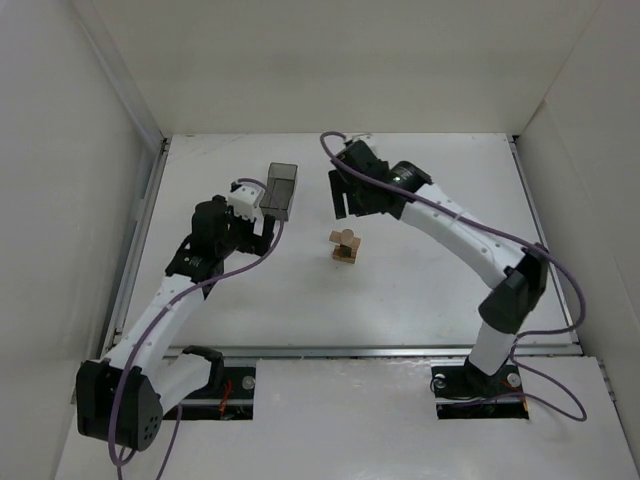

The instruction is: Build the wood block tower

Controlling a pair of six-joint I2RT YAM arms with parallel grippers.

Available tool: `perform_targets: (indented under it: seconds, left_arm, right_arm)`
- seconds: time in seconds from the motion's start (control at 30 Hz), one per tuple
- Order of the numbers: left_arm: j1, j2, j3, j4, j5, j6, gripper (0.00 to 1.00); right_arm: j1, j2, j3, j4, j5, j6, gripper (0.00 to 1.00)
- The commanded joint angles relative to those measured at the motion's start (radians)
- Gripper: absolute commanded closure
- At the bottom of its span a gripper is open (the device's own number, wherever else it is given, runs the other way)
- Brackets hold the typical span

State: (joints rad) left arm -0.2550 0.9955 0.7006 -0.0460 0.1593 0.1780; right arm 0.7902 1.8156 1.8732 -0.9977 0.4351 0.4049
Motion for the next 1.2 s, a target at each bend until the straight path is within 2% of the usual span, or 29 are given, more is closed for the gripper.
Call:
perform_targets:
  seconds: [0.0,0.2,0.47,0.63,0.77,0.97,1.17]
  left_arm:
    - [-0.038,0.052,0.066,0.049,0.134,0.011,0.03]
    - [-0.082,0.161,0.141,0.078,0.210,-0.008,0.03]
    - [-0.101,0.319,0.204,0.075,0.210,-0.051,0.03]
    - [-0.101,0.449,0.345,-0.067,0.200,-0.014,0.06]
    - [-0.113,0.523,0.424,-0.092,0.200,-0.014,0.07]
    - [-0.151,0.609,0.450,-0.115,0.190,-0.034,0.09]
    - [-0.202,0.618,0.450,-0.083,0.172,-0.043,0.09]
  right_arm:
    - [-0.065,-0.131,-0.132,0.053,0.082,0.132,0.16]
    - [-0.147,-0.232,-0.405,0.163,-0.047,0.230,0.16]
    - [-0.160,-0.257,-0.597,0.274,-0.130,0.290,0.17]
    - [-0.160,-0.248,-0.629,0.338,-0.151,0.301,0.18]
    - [-0.160,-0.239,-0.640,0.363,-0.151,0.290,0.18]
    - [-0.178,-0.217,-0.658,0.398,-0.162,0.272,0.18]
    - [-0.178,-0.208,-0.668,0.407,-0.180,0.272,0.18]
